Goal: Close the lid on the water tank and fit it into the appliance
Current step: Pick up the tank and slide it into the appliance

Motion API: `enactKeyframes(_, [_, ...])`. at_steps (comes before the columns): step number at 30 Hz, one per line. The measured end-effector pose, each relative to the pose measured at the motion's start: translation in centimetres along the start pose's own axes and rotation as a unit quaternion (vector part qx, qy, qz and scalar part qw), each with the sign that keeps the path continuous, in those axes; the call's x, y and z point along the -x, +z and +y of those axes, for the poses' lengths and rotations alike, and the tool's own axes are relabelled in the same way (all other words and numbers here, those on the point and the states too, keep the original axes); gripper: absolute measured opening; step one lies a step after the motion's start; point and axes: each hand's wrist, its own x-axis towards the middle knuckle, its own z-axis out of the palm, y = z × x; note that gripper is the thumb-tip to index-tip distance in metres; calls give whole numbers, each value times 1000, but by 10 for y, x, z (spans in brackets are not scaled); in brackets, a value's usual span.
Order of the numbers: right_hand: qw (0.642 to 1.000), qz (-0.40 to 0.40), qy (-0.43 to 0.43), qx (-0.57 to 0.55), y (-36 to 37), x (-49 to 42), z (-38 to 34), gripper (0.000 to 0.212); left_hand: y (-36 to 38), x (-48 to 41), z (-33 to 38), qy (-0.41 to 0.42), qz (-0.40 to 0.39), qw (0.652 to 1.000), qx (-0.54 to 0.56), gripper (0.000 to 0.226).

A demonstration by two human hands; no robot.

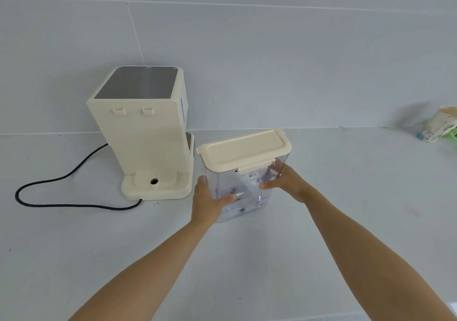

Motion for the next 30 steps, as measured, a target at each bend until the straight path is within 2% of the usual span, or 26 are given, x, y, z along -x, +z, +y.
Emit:
enactKeyframes(8, [993, 118, -14, 25, 30, 6, -8, 91, -45, -18, 18, 16, -60, 996, -71, 64])
enactKeyframes(11, [989, 139, -42, 38, 42, 8, -33, 67, -71, -26, 33, 19, -69, 993, -93, 66])
enactKeyframes(14, [985, 152, -62, 59, 53, 4, -64, 55, -100, -33, 48, 16, -65, 993, -98, 75])
enactKeyframes(18, [982, 152, -71, 90, 70, -4, -106, 70, -138, -38, 68, 16, -61, 995, -78, 67])
enactKeyframes(21, [979, 151, -88, 103, 84, -12, -129, 69, -166, -40, 83, 21, -67, 995, -73, 64])
enactKeyframes(24, [981, 145, -87, 96, 101, -22, -148, 92, -193, -45, 93, 19, -59, 995, -83, 64])
enactKeyframes(30, [985, 119, -86, 89, 136, -43, -177, 93, -239, -51, 98, 12, -35, 994, -99, 52])
